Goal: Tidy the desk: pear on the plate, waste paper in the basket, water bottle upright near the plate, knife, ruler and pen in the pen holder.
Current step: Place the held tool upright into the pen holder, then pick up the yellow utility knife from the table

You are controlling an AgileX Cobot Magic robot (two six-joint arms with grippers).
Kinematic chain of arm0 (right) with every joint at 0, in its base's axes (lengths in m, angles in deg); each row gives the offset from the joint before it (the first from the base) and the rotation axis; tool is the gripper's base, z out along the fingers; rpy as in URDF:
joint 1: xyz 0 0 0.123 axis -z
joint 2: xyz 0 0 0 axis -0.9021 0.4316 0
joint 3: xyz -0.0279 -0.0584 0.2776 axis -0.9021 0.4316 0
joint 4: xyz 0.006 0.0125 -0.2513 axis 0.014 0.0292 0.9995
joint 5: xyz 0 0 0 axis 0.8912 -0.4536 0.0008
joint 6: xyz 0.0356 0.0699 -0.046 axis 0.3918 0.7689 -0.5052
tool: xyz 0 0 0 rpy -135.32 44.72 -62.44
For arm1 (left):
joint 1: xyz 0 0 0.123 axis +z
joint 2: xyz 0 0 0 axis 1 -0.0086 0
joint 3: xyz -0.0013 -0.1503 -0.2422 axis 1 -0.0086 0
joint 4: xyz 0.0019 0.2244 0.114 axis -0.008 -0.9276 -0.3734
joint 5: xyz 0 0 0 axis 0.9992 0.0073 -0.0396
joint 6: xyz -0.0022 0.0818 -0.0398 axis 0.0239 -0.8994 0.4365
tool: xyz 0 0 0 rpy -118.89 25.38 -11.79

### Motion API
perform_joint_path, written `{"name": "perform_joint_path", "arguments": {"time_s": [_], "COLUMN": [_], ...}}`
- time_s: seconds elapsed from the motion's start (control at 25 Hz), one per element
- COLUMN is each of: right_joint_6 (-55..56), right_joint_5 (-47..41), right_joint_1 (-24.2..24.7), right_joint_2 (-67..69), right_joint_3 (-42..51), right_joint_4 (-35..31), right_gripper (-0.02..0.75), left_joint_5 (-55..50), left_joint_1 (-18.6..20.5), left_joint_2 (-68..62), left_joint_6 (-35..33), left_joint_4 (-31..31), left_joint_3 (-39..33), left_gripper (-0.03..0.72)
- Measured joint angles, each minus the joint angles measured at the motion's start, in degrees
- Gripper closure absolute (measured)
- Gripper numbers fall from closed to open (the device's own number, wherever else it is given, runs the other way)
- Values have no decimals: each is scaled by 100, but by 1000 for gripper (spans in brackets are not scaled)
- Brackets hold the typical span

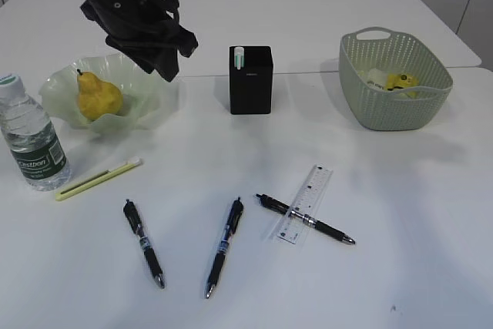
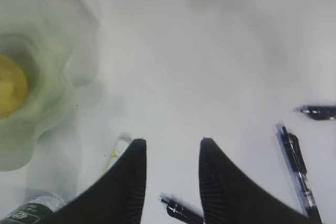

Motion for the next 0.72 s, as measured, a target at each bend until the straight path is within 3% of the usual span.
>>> {"name": "perform_joint_path", "arguments": {"time_s": [0.24, 0.48, 0.72], "right_joint_6": [0, 0, 0], "right_joint_5": [-12, -12, -12], "right_joint_1": [0, 0, 0], "right_joint_2": [0, 0, 0], "right_joint_3": [0, 0, 0], "right_joint_4": [0, -12, -28], "right_gripper": [265, 265, 265], "left_joint_5": [-786, -1037, -1045], "left_joint_1": [116, 660, 811], "left_joint_2": [0, 0, 0], "left_joint_6": [-1007, -2056, -3005], "left_joint_4": [711, 1529, 1589], "left_joint_3": [0, 0, 0], "left_gripper": [451, 451, 451]}}
